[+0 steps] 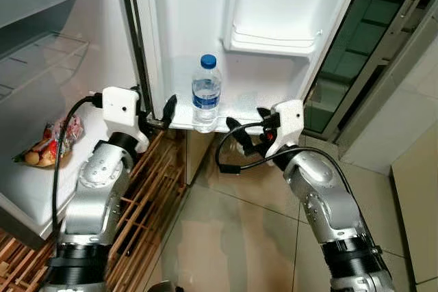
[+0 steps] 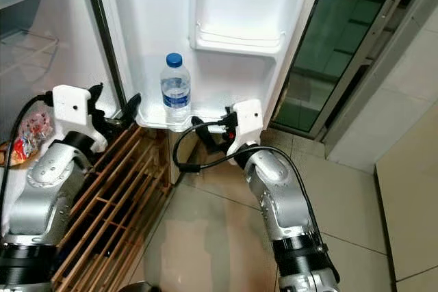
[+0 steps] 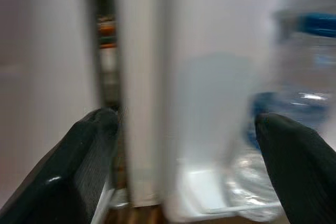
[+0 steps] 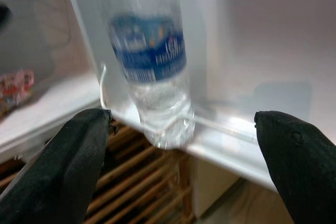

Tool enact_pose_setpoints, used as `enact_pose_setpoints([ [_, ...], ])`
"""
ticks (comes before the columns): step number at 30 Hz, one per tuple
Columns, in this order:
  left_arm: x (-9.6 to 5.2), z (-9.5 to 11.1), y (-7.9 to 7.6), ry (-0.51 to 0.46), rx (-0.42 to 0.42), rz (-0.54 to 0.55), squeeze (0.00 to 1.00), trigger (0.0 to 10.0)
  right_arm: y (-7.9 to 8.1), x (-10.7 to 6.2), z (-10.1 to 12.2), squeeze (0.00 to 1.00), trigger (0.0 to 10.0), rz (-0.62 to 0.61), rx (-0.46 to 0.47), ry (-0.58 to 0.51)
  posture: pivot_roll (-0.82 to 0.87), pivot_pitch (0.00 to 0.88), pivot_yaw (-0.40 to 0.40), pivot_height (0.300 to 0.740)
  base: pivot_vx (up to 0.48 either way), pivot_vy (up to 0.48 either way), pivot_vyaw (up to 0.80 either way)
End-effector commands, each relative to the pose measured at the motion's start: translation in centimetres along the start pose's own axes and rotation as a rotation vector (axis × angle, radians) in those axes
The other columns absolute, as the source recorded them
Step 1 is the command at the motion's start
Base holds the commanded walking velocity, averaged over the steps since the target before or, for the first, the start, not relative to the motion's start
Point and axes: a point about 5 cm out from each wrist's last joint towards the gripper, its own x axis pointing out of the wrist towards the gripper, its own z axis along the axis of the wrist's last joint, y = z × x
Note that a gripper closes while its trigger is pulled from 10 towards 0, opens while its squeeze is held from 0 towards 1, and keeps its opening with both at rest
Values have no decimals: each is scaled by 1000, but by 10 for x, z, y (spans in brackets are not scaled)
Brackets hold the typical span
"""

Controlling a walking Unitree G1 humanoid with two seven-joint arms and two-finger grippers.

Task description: Restocking fridge

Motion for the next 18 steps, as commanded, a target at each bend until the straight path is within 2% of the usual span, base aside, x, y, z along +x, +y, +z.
enact_pose_setpoints([
  [1, 4, 12, 21, -16, -50, 83, 0, 10000, 1, 6, 2, 0, 10000, 23, 10, 19, 81, 0, -66, 740, 0, 0, 0],
  [3, 4, 19, 42, -24, -74, 158, 0, 10000, 6, 14, 1, 0, 10000, 53, 22, 36, 91, 0, -66, 740, 0, 0, 0],
  [4, 3, 25, 55, -34, -76, 199, 0, 10000, 13, 22, 2, 0, 10000, 91, 37, 46, 98, 0, -68, 740, 0, 0, 0],
  [5, 3, 25, 55, -34, -76, 199, 0, 10000, 13, 22, 2, 0, 10000, 91, 37, 46, 98, 0, -68, 740, 0, 0, 0],
  [6, 1, 28, 60, -39, -72, 214, 0, 10000, 20, 28, 3, 0, 10000, 132, 51, 53, 107, 0, -71, 740, 0, 0, 0],
  [15, -8, 26, 54, -18, -73, 205, 0, 10000, 42, 44, 6, 0, 10000, 244, 94, 60, 138, 0, -90, 740, 0, 0, 0],
  [18, -10, 25, 53, -14, -77, 206, 0, 10000, 43, 45, 6, 0, 10000, 254, 89, 63, 140, 0, -93, 740, 0, 0, 0],
])
